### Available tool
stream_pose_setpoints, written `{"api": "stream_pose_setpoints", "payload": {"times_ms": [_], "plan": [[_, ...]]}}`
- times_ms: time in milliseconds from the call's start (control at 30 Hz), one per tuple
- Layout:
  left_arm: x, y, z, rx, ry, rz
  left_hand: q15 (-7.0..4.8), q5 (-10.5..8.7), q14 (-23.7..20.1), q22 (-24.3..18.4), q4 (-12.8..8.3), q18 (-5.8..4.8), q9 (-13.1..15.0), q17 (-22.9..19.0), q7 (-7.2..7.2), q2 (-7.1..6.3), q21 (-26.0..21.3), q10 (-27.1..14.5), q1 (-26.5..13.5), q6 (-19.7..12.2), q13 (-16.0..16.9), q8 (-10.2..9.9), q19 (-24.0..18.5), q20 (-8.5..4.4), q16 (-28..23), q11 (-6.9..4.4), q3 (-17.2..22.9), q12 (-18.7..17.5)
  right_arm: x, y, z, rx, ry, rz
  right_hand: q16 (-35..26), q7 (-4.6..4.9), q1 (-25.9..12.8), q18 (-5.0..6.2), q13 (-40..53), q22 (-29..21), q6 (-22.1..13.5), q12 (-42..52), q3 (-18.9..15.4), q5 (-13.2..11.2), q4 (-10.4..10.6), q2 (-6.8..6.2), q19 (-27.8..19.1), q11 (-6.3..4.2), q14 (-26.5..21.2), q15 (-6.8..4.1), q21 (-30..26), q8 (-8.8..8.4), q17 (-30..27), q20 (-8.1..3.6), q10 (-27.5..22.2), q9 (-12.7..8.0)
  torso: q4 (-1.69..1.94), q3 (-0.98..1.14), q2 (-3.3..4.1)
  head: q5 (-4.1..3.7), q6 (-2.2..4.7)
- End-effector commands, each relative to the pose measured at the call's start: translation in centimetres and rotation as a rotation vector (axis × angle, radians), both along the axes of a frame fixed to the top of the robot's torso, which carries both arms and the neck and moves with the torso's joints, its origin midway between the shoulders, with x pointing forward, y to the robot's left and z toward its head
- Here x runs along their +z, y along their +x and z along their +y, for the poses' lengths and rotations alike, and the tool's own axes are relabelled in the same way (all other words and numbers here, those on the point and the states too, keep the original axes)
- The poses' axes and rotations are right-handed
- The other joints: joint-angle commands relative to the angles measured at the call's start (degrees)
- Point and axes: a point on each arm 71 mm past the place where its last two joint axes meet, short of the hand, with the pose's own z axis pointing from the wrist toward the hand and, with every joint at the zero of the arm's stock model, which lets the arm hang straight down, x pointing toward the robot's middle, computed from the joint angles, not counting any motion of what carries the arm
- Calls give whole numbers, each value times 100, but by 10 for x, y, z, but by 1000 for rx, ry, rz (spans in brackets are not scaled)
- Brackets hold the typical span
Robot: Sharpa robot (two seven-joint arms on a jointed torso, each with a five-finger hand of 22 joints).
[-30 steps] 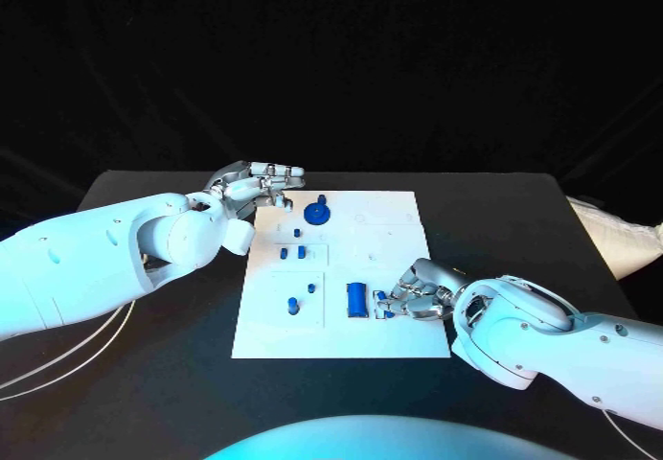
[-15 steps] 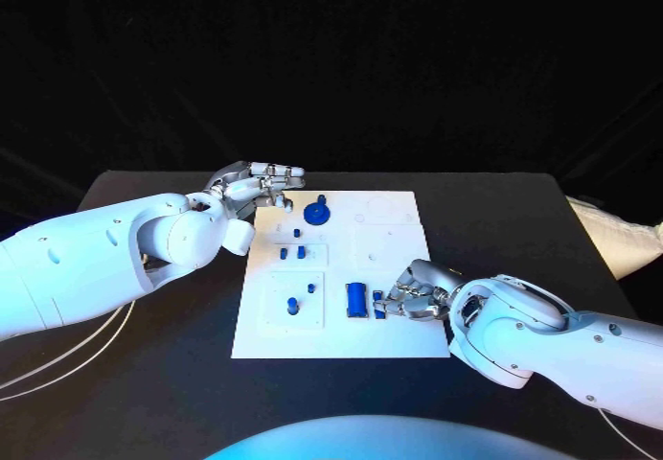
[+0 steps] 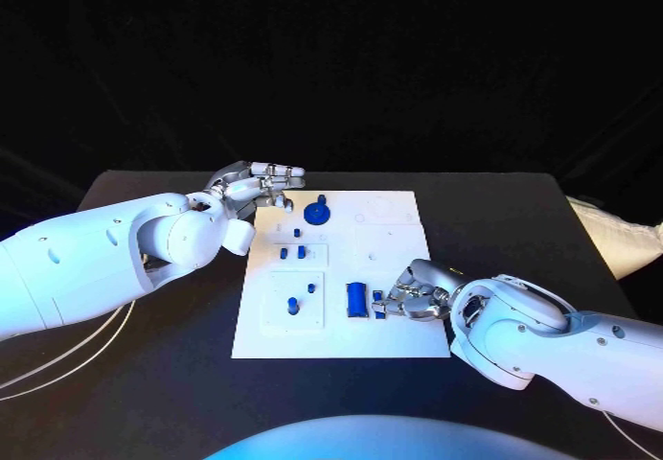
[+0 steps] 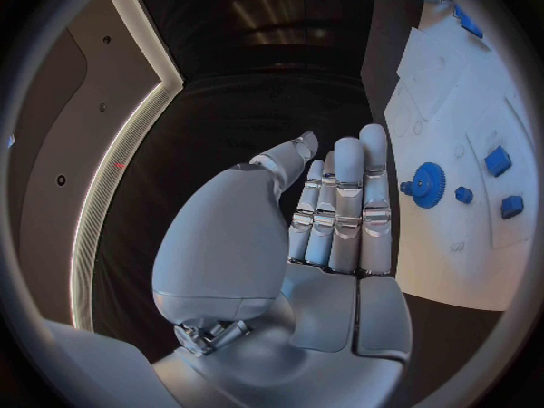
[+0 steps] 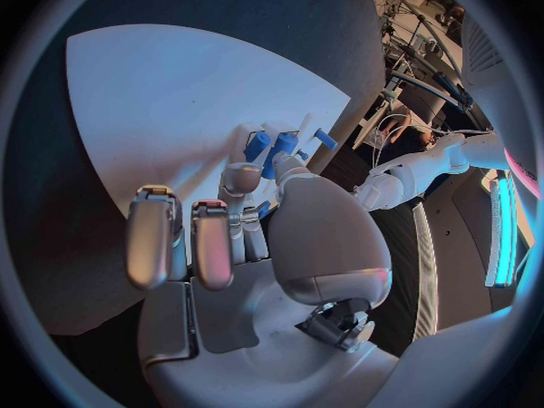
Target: Assemble the parts on the task board
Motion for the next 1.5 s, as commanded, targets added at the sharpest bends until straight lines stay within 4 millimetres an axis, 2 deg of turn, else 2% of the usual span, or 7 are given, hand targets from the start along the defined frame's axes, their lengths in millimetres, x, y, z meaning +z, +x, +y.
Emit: {"api": "stream_pose_setpoints", "payload": {"times_ms": [33, 233, 433, 1067, 1300, 1500], "plan": [[1, 0, -2, -20, -6, -6, -2, -14, -53, -6, -1, 68, -2, -6, 1, 63, -24, -52, 14, -33, -5, 31, -4, 43, 12, 0, -22, 29, 1, -1, -2, 42, -19, -26, 7, 5, -63, -105, 10, -13, 27, -21, -134, -238, 2, -6, 12, -14, 413, -30, -2, -32, 538, 2, 24, 10, -5, 1, -2, 11, 7], [1, -1, -2, -20, -6, -6, -2, -14, -53, -6, -1, 68, -2, -6, 1, 63, -24, -52, 14, -33, -5, 31, -4, 43, 12, 0, -22, 29, 0, -2, -6, 66, -48, -18, -8, 10, 72, -100, 12, -33, 12, -55, -338, -548, -51, -37, -2, -9, 409, -25, -22, -44, 520, 7, 3, 30, -13, 4, 0, 16, 11], [1, 0, -3, -22, -7, -5, -2, -14, -53, -6, -1, 68, -2, -6, 1, 63, -24, -52, 14, -33, -5, 31, -4, 43, 12, 0, -22, 29, -1, -1, -6, 74, -67, -17, -15, 13, 287, -99, 28, -33, 9, -56, -436, -682, -131, 23, -4, -7, 409, -24, -27, -49, 514, 9, -1, 49, 1, 3, -3, 5, 11], [1, 0, -4, -24, -7, -5, -2, -14, -53, -6, -1, 68, -2, -6, 1, 63, -24, -52, 14, -33, -5, 31, -4, 43, 12, 0, -22, 29, -11, 8, -2, 54, -114, -16, 1, 7, 493, -104, 78, -9, 27, 0, -486, -655, -207, 233, 10, -15, 416, -29, -14, -42, 542, 5, 22, 73, -1, 4, 5, 10, -1], [1, 0, -4, -24, -7, -4, -2, -14, -53, -6, -1, 68, -2, -6, 1, 63, -24, -52, 14, -33, -5, 31, -4, 43, 12, 0, -22, 29, -9, 7, 0, 58, -83, -35, 0, 9, 496, -105, 87, -3, 28, 8, -539, -593, -210, 236, 13, -13, 416, -29, -11, -43, 540, 4, 25, 78, -1, -1, -3, 3, -2], [0, 1, -3, -23, -8, -5, -2, -14, -56, -8, -4, 67, -2, -9, 2, 65, -27, -57, 17, -36, -5, 33, -4, 43, 12, 1, -25, 34, -1, 5, -5, 71, 39, -31, -61, 37, 420, -76, -12, -135, -56, -181, -719, -514, -155, 180, -60, 11, 395, -12, -111, -89, 451, 13, -54, 73, -2, -2, -12, 9, 7]]}}
